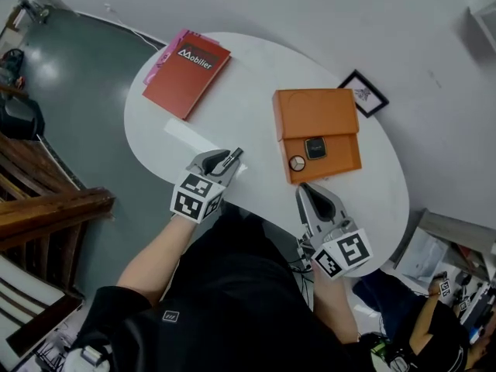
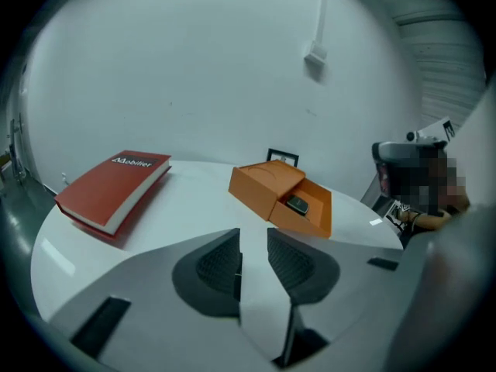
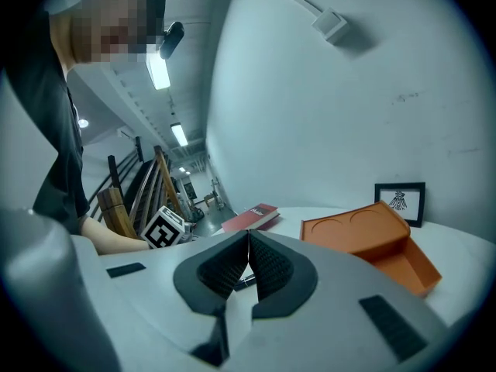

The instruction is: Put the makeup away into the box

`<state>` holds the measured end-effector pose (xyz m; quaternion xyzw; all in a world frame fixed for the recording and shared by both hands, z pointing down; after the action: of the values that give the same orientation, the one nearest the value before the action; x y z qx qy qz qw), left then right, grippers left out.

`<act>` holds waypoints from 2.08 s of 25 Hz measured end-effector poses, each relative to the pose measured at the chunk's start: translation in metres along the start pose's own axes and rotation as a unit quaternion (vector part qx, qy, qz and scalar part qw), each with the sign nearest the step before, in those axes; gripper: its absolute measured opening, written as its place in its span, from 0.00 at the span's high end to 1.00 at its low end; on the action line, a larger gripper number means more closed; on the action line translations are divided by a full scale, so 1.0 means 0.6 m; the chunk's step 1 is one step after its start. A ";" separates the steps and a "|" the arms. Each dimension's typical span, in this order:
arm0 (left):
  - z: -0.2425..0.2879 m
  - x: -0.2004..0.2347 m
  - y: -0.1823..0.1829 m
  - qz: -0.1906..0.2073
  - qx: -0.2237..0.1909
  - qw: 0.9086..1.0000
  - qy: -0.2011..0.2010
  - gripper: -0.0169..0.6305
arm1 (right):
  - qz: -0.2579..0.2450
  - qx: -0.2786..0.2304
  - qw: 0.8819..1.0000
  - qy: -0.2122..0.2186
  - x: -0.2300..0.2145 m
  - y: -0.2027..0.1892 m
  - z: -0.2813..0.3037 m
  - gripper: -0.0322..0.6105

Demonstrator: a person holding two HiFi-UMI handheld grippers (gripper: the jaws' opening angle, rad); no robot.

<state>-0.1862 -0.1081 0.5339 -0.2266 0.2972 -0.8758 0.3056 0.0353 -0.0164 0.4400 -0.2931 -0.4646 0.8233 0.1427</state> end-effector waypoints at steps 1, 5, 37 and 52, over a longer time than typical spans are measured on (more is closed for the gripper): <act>0.014 0.004 -0.009 0.000 0.014 1.000 0.002 0.78 | 0.002 0.001 1.000 -0.002 0.001 -0.003 -0.002 0.89; 0.055 0.018 -0.043 0.010 0.062 0.998 0.019 0.74 | 0.012 0.004 1.000 -0.012 0.006 -0.015 -0.015 0.89; 0.014 0.008 0.005 0.068 0.038 0.997 -0.016 0.82 | -0.017 -0.035 0.995 -0.090 0.057 0.048 -0.071 0.89; 0.073 -0.286 0.153 0.069 -0.013 0.998 -0.001 0.82 | -0.006 -0.059 0.995 -0.080 -0.181 0.004 -0.325 0.89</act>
<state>-0.0019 -0.0684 0.4679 -0.2108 0.3231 -0.8483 0.3627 0.2407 0.0599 0.3985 -0.2313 -0.5243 0.8143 0.0918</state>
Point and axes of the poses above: the fingertips, and each gripper's own axes: z forward along the fingers, x to its left, y out of its top, the point moved 7 cm from there along -z, backward along the fingers, and after that the axes turned 8 degrees about x, right-handed, at the moved point
